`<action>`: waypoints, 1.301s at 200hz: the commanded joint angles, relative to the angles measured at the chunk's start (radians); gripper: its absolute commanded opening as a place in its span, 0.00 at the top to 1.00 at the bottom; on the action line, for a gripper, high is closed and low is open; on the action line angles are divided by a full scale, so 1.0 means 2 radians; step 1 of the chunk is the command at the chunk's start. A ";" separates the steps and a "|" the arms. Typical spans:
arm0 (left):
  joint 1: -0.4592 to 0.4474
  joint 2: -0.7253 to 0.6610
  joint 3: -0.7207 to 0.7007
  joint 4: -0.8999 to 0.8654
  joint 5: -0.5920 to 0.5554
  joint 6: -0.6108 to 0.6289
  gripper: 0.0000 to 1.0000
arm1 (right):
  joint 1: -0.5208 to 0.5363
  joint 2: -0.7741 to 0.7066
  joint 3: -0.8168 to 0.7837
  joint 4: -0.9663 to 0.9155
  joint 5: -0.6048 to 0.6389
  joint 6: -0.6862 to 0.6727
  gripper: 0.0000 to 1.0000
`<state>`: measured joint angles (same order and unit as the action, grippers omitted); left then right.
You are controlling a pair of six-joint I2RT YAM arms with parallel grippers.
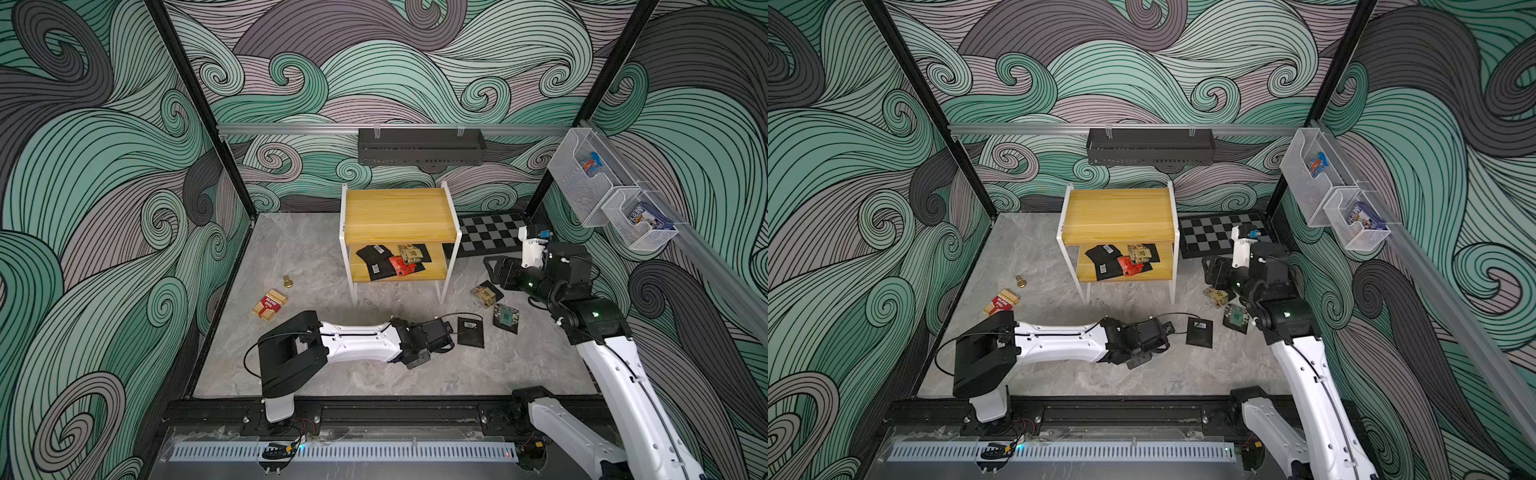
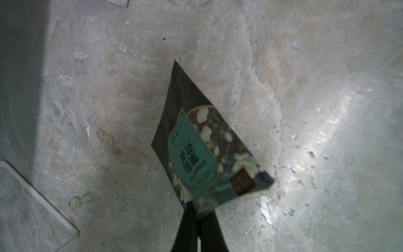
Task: Remove the tea bags from the shelf
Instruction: Place the tea bag at the center of the board, then pick up the tea bag from the shelf.
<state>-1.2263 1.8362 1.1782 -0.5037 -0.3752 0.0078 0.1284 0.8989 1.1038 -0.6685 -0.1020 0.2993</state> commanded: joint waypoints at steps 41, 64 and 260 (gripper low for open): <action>-0.005 0.026 0.041 -0.002 -0.014 -0.002 0.90 | -0.004 -0.004 -0.003 0.006 0.008 0.003 0.30; -0.006 0.024 0.042 -0.004 -0.014 0.003 0.82 | -0.004 -0.001 -0.002 0.006 0.009 0.003 0.30; -0.003 -0.128 0.059 -0.090 -0.025 -0.032 0.50 | -0.007 0.014 0.000 0.012 -0.019 0.012 0.27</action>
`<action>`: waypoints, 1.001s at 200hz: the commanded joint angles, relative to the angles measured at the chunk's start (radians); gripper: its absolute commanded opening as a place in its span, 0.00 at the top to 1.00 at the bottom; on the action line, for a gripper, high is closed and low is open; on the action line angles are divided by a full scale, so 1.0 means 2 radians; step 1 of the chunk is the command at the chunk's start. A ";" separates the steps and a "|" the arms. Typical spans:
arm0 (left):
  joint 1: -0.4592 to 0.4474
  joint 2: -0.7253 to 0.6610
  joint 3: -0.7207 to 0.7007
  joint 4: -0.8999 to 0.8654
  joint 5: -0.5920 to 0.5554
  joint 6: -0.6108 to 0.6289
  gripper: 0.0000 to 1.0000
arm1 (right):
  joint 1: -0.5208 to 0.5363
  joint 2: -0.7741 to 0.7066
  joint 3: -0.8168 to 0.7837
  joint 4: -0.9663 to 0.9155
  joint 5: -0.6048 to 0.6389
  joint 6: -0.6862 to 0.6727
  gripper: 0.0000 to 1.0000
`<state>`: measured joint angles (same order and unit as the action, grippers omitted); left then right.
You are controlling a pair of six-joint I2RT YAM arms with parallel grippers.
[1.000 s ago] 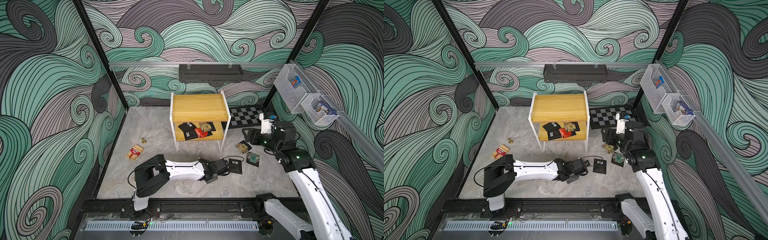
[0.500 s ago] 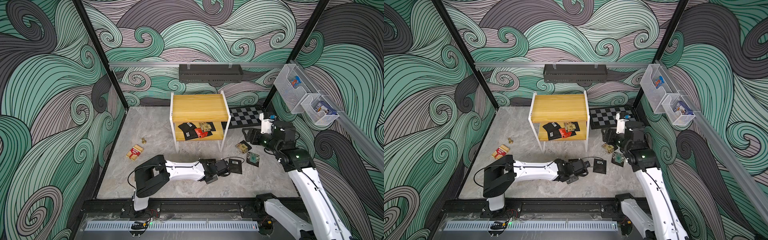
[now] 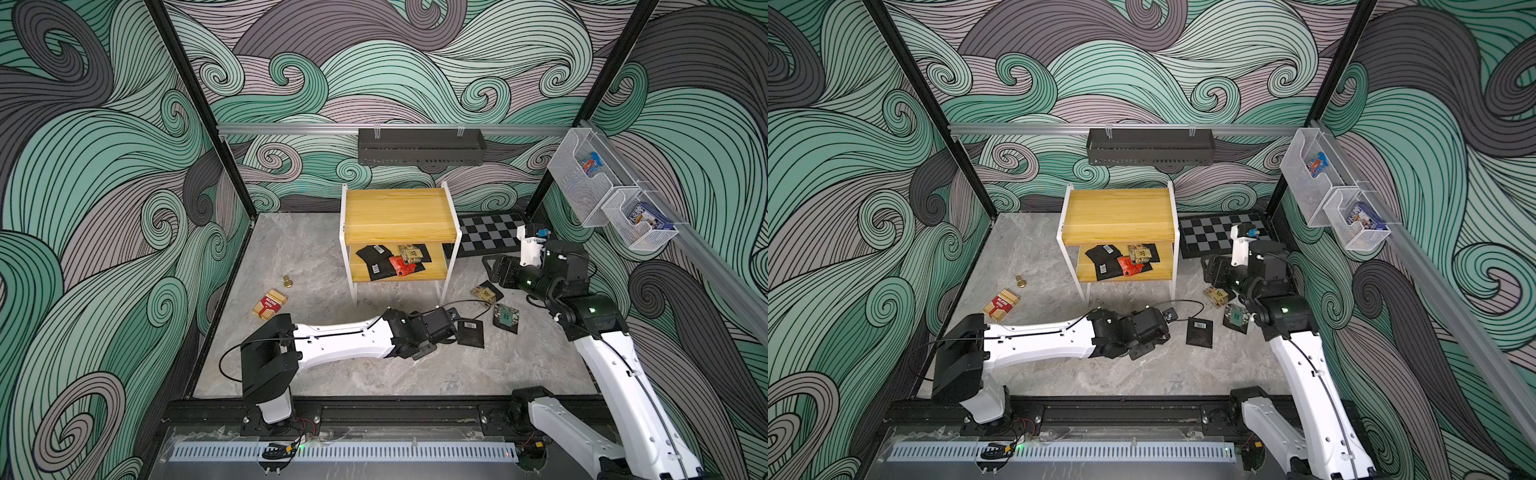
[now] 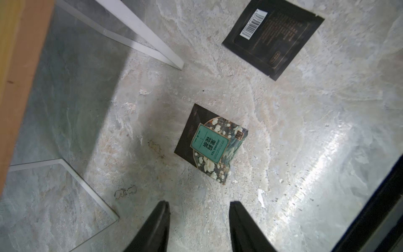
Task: Remove the tea bags from the shelf
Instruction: Pick up the tea bag from the shelf.
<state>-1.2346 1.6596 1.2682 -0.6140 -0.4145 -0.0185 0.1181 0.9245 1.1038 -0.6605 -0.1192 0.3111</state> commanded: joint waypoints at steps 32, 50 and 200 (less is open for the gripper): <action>0.011 -0.097 0.001 -0.055 0.012 -0.045 0.48 | -0.003 0.003 -0.006 0.010 -0.016 0.011 0.26; 0.022 -0.135 -0.008 -0.072 0.025 -0.071 0.49 | -0.003 0.005 -0.012 0.014 -0.026 0.016 0.26; 0.304 -0.388 -0.155 -0.084 0.195 -0.224 0.40 | -0.005 0.041 -0.041 0.050 -0.088 0.054 0.26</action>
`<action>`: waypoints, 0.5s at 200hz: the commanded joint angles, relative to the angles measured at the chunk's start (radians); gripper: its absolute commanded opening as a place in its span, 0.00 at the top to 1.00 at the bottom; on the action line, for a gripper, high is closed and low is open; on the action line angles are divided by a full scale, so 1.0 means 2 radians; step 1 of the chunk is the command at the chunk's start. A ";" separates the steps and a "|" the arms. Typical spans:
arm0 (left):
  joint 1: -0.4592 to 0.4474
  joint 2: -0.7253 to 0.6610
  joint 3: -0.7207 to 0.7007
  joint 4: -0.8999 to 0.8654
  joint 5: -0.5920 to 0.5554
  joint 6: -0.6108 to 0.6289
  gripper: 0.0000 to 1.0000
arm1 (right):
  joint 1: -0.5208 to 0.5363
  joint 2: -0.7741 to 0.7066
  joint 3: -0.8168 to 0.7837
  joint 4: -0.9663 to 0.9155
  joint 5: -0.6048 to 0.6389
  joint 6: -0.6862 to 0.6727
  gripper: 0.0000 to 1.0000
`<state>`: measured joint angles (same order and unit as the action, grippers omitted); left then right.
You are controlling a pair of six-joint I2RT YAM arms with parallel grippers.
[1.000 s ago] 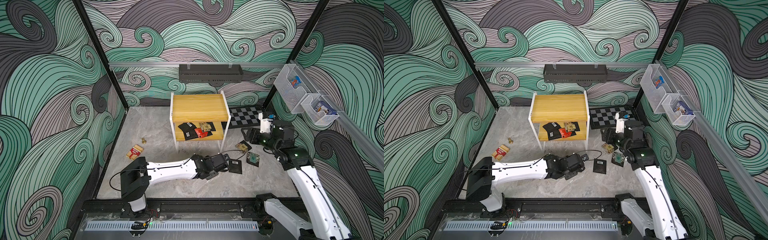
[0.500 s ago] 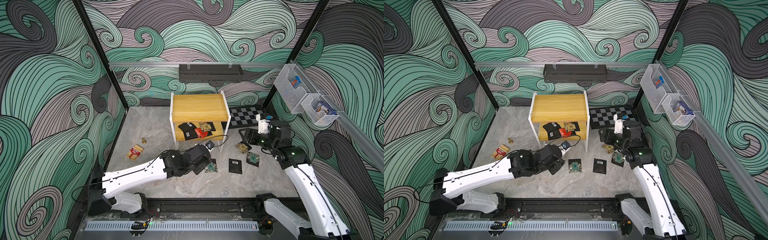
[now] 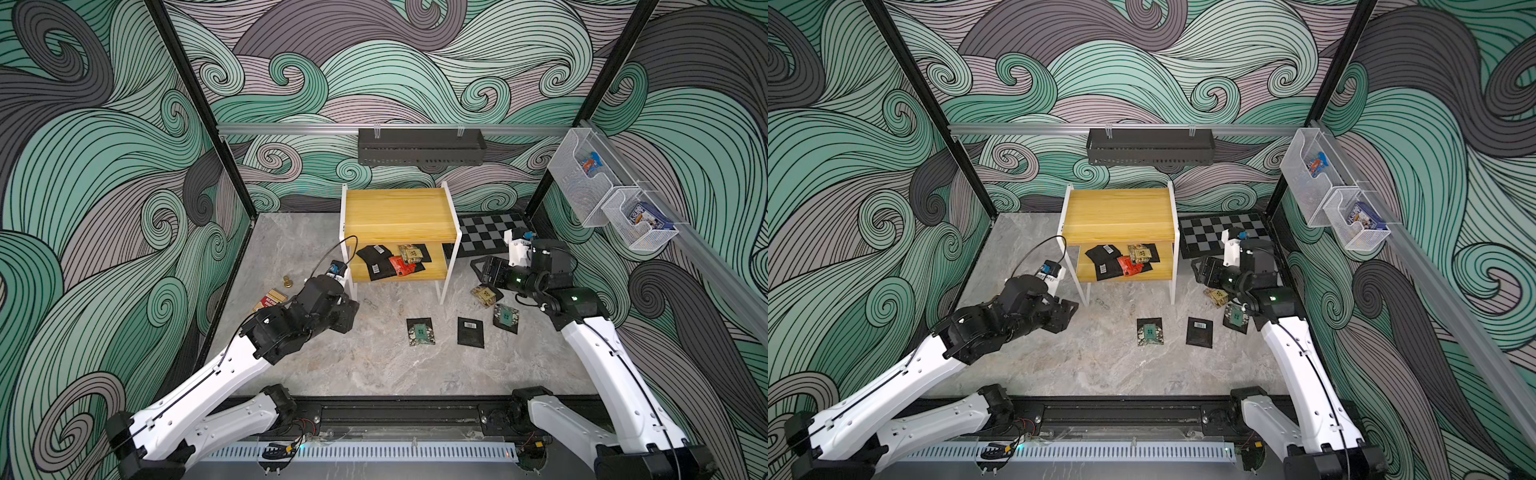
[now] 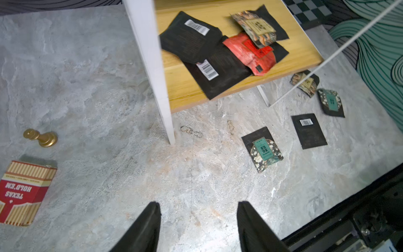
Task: Remove the tea bags from the shelf
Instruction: Pick up the tea bag from the shelf.
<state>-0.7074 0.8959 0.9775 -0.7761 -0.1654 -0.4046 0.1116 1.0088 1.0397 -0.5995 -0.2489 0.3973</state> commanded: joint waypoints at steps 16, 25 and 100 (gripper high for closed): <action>0.076 -0.007 -0.018 0.006 0.107 -0.043 0.40 | -0.002 -0.002 -0.016 0.023 -0.027 0.012 0.26; 0.099 -0.008 -0.021 0.012 0.132 -0.050 0.40 | -0.002 -0.003 -0.018 0.023 -0.027 0.012 0.26; 0.211 0.024 -0.032 0.078 0.229 -0.107 0.36 | -0.004 -0.009 -0.031 0.030 -0.042 0.014 0.25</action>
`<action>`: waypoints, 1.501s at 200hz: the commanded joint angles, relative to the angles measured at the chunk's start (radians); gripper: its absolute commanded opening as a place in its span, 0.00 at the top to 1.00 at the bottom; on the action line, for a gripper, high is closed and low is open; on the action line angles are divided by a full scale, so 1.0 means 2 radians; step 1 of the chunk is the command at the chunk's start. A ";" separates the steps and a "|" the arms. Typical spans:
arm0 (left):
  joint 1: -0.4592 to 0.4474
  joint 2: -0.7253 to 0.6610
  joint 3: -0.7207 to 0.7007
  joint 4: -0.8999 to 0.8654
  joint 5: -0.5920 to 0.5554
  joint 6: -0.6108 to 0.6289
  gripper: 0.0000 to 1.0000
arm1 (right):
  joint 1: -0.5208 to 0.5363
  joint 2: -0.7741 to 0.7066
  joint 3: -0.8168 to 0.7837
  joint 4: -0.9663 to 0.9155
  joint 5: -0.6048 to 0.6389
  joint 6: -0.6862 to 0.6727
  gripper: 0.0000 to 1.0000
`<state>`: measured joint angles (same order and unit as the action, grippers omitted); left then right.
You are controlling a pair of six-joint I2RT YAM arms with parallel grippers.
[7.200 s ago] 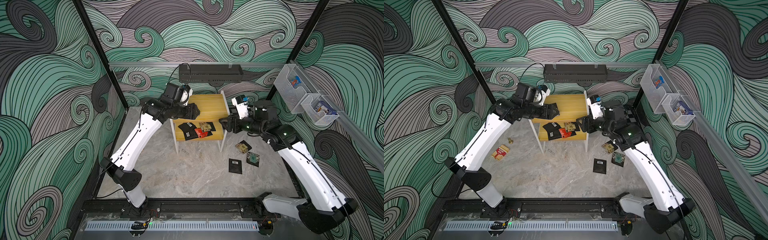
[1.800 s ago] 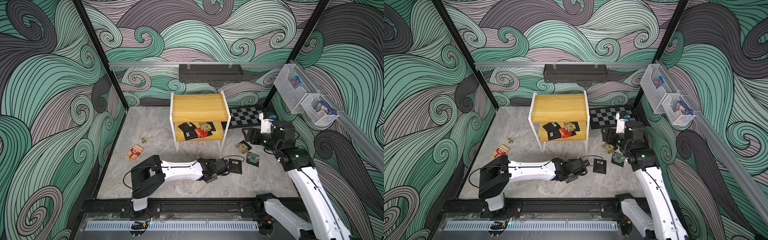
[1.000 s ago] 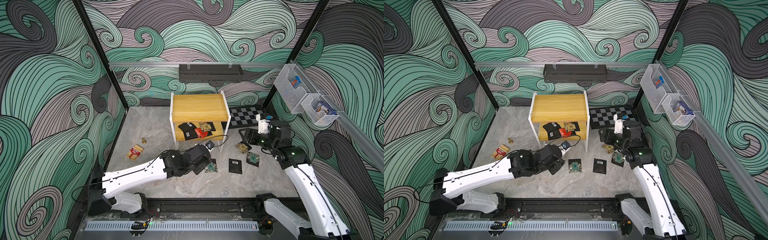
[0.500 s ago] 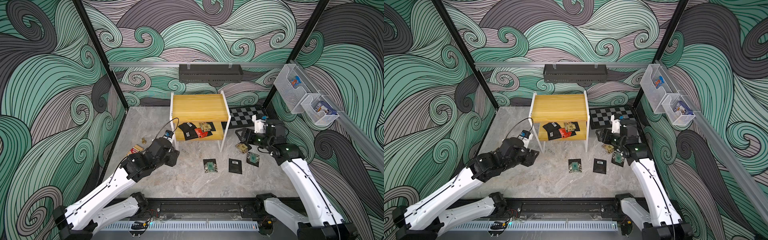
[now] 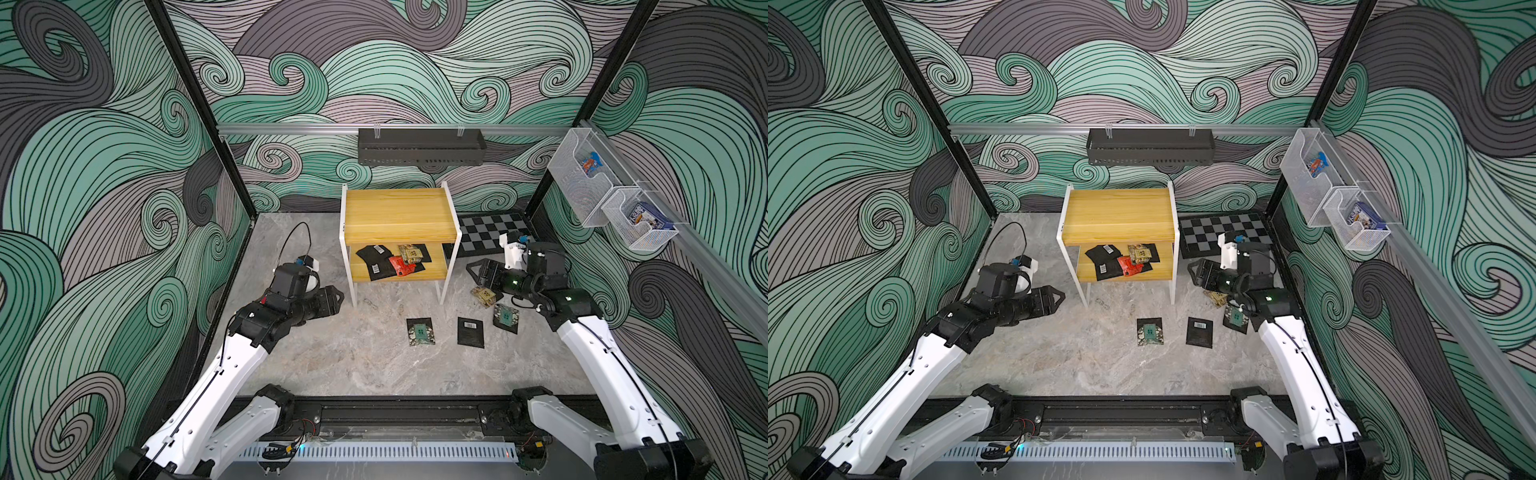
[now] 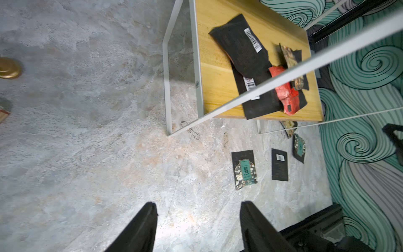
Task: Remove the tea bags from the shelf
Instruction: Pick up the tea bag from the shelf.
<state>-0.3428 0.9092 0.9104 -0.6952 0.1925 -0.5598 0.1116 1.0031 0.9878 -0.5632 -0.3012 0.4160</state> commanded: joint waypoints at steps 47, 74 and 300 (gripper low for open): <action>0.099 0.064 0.022 0.077 0.102 -0.050 0.36 | -0.004 -0.012 -0.013 0.017 -0.029 0.011 0.25; 0.127 0.107 0.033 0.114 0.152 -0.059 0.35 | -0.004 -0.013 -0.019 0.019 -0.035 0.015 0.25; 0.103 0.452 0.264 0.092 0.319 -0.023 0.32 | -0.006 -0.010 -0.036 0.038 -0.034 0.033 0.25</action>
<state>-0.1181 1.7809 1.3766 -0.4435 0.8337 -0.6575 0.1059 0.9817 0.9333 -0.5049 -0.3580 0.4759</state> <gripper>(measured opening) 0.687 0.749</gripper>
